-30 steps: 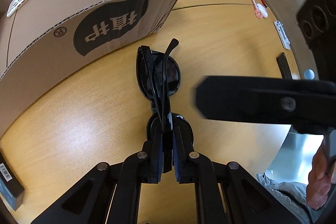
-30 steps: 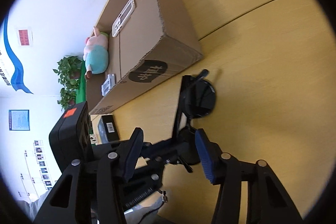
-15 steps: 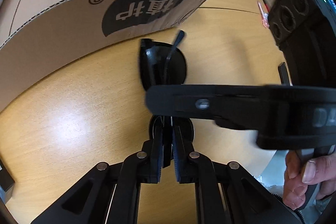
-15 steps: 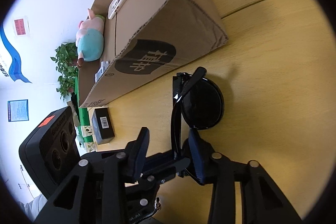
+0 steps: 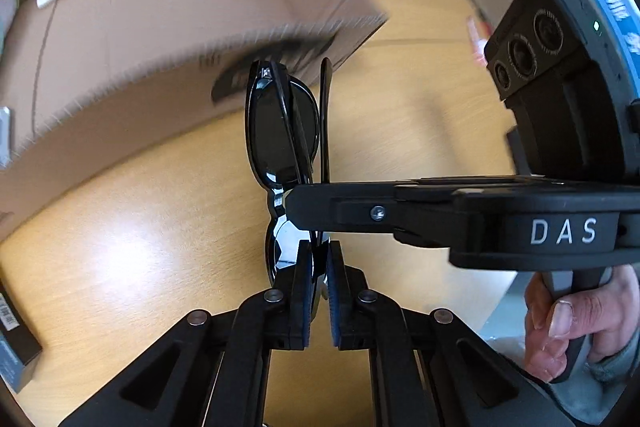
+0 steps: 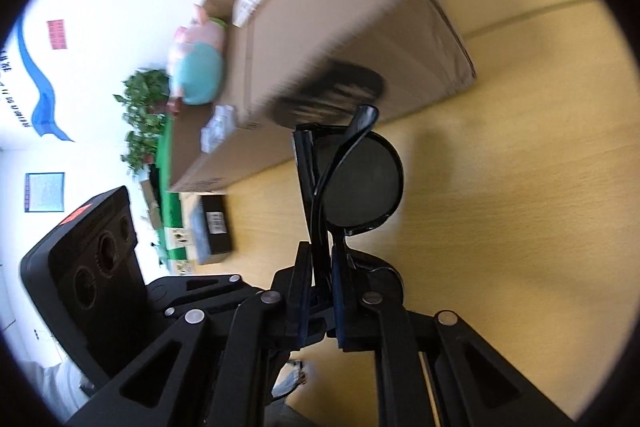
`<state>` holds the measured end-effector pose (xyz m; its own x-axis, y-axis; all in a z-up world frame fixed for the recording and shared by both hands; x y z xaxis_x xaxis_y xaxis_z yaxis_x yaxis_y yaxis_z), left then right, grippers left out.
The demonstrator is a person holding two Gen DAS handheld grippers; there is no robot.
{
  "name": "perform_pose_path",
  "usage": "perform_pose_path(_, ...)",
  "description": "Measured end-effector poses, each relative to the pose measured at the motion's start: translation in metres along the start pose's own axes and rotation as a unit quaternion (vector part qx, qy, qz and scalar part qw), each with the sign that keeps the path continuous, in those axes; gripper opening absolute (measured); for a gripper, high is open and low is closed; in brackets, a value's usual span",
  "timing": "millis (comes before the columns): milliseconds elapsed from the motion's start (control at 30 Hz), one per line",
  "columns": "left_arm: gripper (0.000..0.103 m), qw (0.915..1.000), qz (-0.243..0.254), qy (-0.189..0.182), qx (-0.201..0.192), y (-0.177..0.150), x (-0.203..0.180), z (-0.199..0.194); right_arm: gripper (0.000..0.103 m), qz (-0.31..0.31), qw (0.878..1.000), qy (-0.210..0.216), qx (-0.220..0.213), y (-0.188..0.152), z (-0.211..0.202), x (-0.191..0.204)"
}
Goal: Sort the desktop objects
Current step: 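Carry the sunglasses over the box and open the left gripper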
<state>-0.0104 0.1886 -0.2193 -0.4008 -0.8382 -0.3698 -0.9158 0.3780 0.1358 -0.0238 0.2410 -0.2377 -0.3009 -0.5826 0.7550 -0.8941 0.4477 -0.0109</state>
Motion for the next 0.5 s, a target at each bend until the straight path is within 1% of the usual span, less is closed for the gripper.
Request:
perform_pose_path(100,0.005,0.9992,0.027,0.002,-0.028,0.006,-0.016,-0.03,0.009,-0.02,0.999,0.015,-0.026,-0.002,-0.028,0.025)
perform_pose_path(233,0.005,0.9958,0.059,0.003,-0.07,0.019,-0.037,-0.073,0.009,-0.035,0.997,0.035,-0.063,0.0,-0.063,0.054)
perform_pose_path(300,0.005,0.9935,0.07,0.003,-0.09,0.03,-0.039,-0.093,0.009,-0.043,0.995,0.042,-0.086,0.004,-0.082,0.069)
perform_pose_path(333,0.005,0.9925,0.074,0.002,-0.098,0.03,-0.031,-0.106,0.009,-0.045,0.994,0.044,-0.094,0.007,-0.089,0.074)
perform_pose_path(367,0.005,0.9915,0.075,0.0,-0.106,0.034,-0.034,-0.114,0.009,-0.048,0.992,0.048,-0.106,0.012,-0.098,0.082)
perform_pose_path(433,0.005,0.9893,0.077,-0.004,-0.124,0.048,-0.033,-0.13,0.009,-0.054,0.99,0.051,-0.119,0.021,-0.109,0.091)
perform_pose_path(467,0.005,0.9884,0.078,-0.006,-0.13,0.048,-0.022,-0.14,0.009,-0.059,0.989,0.051,-0.126,0.028,-0.113,0.099)
perform_pose_path(500,0.005,0.9874,0.078,-0.008,-0.137,0.056,-0.02,-0.143,0.009,-0.066,0.988,0.049,-0.133,0.036,-0.118,0.107)
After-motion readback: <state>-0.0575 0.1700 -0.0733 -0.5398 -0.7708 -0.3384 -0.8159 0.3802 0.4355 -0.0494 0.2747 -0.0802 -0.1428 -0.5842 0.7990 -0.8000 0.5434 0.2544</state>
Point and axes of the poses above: each gripper's, at about its wrist camera, not at the fingertips, and z roughly the way its jaws point, x to its left, y to its top, the point moved 7 cm from there along z, roughly the way its jaws point, and after that the axes turned 1 degree about x, right-handed, at the moved point
